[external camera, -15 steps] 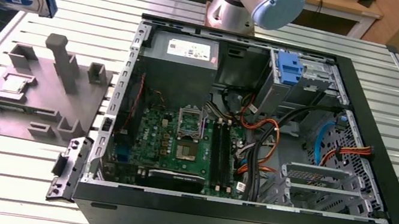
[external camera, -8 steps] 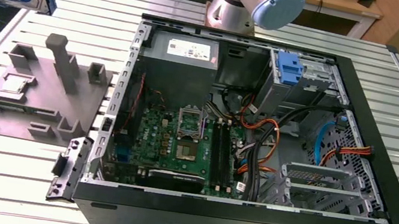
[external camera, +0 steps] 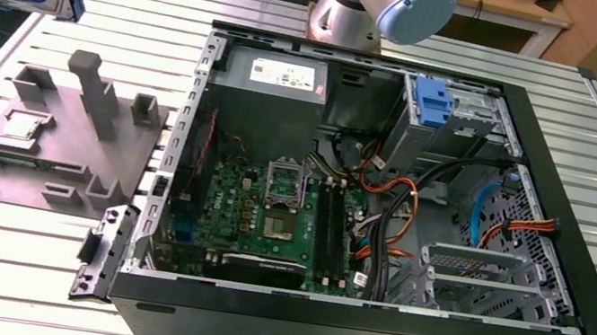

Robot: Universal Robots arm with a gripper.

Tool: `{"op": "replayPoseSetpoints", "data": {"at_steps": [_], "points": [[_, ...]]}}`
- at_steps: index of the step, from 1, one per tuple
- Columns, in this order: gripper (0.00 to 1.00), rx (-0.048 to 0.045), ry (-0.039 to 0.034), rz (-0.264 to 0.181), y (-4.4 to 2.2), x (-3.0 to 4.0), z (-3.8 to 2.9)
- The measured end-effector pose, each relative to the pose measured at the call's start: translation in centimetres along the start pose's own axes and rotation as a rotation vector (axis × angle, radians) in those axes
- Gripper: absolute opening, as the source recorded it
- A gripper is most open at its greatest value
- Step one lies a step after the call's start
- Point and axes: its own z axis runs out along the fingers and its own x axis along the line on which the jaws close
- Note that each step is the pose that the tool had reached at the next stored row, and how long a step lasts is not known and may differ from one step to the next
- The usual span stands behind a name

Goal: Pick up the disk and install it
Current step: 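Pick up the disk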

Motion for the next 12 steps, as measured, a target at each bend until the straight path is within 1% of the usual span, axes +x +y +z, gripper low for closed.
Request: {"op": "replayPoseSetpoints", "data": {"at_steps": [7,9,12], "points": [[0.37,-0.0001,0.0001,-0.004,0.0,0.0,0.0],[0.37,-0.0003,0.0002,-0.004,0.0,-0.01,-0.16],[0.37,-0.0001,0.0002,-0.004,0.02,-0.03,-0.65]]}}
